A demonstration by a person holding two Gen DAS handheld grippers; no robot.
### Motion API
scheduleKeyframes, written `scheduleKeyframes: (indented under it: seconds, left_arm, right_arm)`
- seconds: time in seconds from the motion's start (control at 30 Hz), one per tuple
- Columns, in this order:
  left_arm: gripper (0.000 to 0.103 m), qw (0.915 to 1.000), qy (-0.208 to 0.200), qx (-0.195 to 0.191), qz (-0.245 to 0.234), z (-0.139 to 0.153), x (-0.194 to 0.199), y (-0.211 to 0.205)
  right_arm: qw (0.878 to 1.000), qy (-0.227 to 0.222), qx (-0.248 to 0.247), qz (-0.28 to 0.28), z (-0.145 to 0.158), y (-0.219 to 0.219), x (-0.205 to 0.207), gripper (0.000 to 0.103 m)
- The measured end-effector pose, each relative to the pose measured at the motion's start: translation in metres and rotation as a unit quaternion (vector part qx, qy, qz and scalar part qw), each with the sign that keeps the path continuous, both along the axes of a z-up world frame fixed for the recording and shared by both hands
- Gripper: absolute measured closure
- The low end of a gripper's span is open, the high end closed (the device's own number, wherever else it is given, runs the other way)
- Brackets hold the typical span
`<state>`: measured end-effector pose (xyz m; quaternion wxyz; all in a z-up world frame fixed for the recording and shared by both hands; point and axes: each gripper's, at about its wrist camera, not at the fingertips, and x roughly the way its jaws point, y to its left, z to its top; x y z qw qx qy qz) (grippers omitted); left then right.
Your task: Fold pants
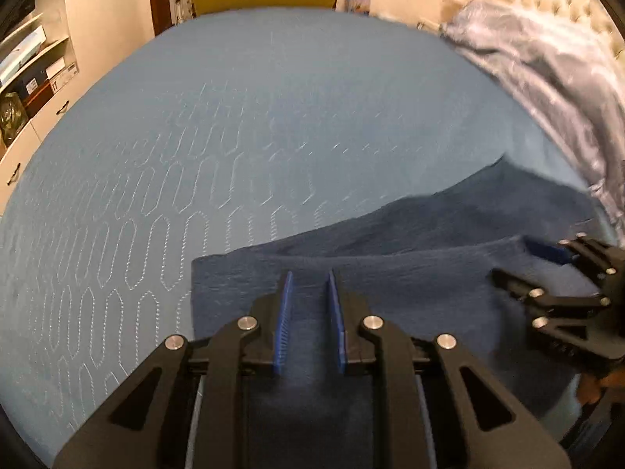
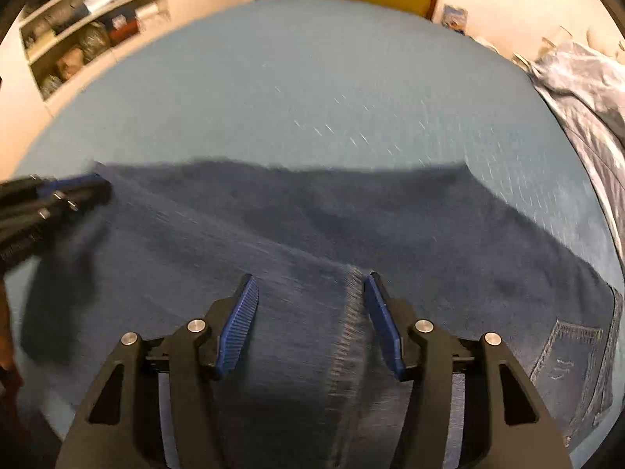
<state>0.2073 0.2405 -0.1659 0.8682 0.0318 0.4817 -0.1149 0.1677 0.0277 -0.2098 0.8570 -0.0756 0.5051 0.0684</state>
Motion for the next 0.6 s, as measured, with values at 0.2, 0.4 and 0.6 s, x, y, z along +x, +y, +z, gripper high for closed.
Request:
scheduleKeyframes:
  seconds: [0.2, 0.4, 0.6]
  left_arm:
    - [0.101, 0.9998, 0.001, 0.009, 0.015, -0.011, 0.014, 0.022]
    - [0.101, 0.9982, -0.035, -0.024, 0.042, 0.024, -0.014, 0.031]
    - [0.093, 0.9982, -0.035, -0.002, -0.048, 0.006, -0.087, -0.032]
  right_arm:
    - [1.0, -0.006, 0.004, -0.001, -0.005, -0.003, -0.005, 0.049]
    - [1.0, -0.011, -0.003, 0.0, -0.004, 0.002, -0.011, 0.049]
    - [1.0, -0.014, 0.0, -0.001, -0.007, 0.005, -0.013, 0.049]
